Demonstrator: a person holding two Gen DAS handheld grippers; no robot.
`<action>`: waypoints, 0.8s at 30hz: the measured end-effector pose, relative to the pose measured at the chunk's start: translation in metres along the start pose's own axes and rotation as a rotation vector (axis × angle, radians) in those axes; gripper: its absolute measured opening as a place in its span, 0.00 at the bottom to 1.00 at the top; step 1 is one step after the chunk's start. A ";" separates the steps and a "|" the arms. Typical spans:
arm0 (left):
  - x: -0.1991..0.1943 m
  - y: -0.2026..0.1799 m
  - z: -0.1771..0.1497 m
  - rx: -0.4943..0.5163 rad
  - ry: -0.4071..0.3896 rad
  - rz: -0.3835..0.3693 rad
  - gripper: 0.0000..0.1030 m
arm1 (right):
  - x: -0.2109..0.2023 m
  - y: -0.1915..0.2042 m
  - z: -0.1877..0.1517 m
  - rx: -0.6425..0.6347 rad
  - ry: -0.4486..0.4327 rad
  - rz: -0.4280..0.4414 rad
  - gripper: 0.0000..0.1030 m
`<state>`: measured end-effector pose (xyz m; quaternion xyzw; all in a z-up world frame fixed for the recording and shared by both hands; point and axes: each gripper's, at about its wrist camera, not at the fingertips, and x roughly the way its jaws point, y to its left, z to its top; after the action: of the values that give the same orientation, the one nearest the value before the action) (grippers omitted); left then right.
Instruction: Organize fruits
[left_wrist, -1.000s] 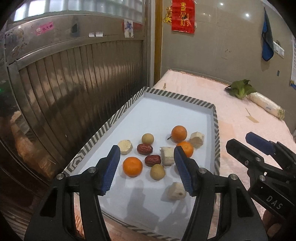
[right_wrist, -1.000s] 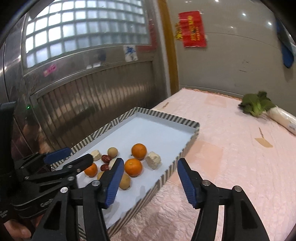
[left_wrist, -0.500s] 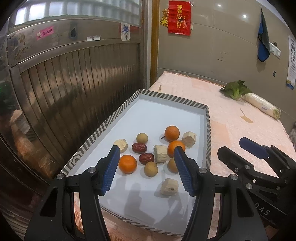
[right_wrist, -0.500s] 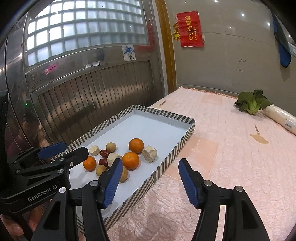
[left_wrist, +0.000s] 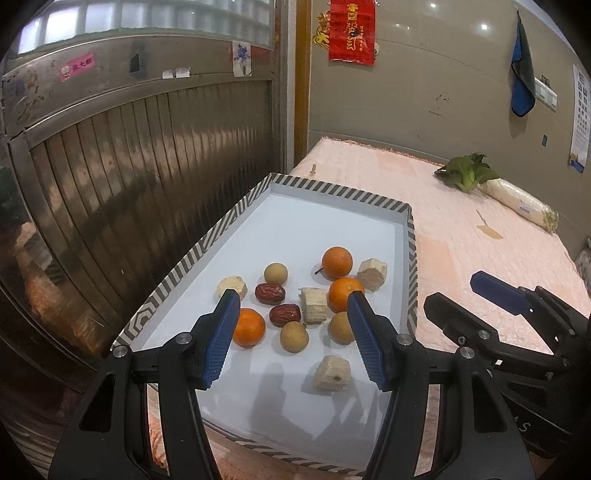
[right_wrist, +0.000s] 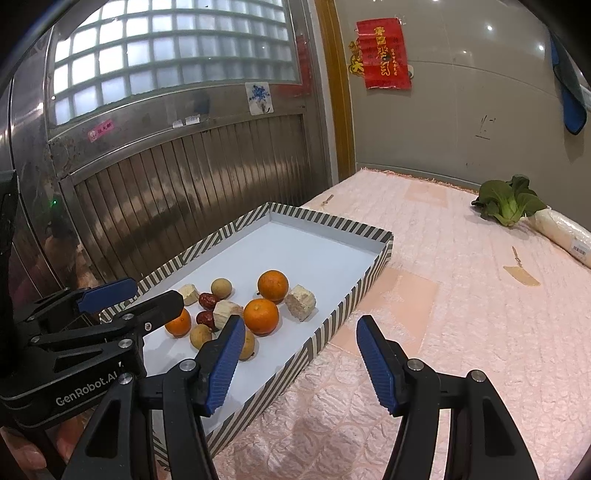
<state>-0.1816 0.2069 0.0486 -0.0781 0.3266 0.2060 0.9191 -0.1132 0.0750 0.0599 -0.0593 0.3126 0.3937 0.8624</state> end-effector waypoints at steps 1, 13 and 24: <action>0.000 0.000 0.000 0.000 0.001 0.000 0.59 | 0.001 0.000 0.000 0.001 0.001 -0.001 0.59; 0.005 -0.004 0.003 0.003 -0.010 -0.002 0.59 | 0.007 -0.003 0.000 0.022 0.006 -0.003 0.59; 0.003 -0.006 0.002 0.022 -0.031 0.008 0.59 | 0.006 -0.006 0.000 0.036 -0.003 -0.001 0.59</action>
<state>-0.1756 0.2027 0.0487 -0.0634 0.3149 0.2071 0.9241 -0.1059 0.0750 0.0557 -0.0433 0.3185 0.3877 0.8640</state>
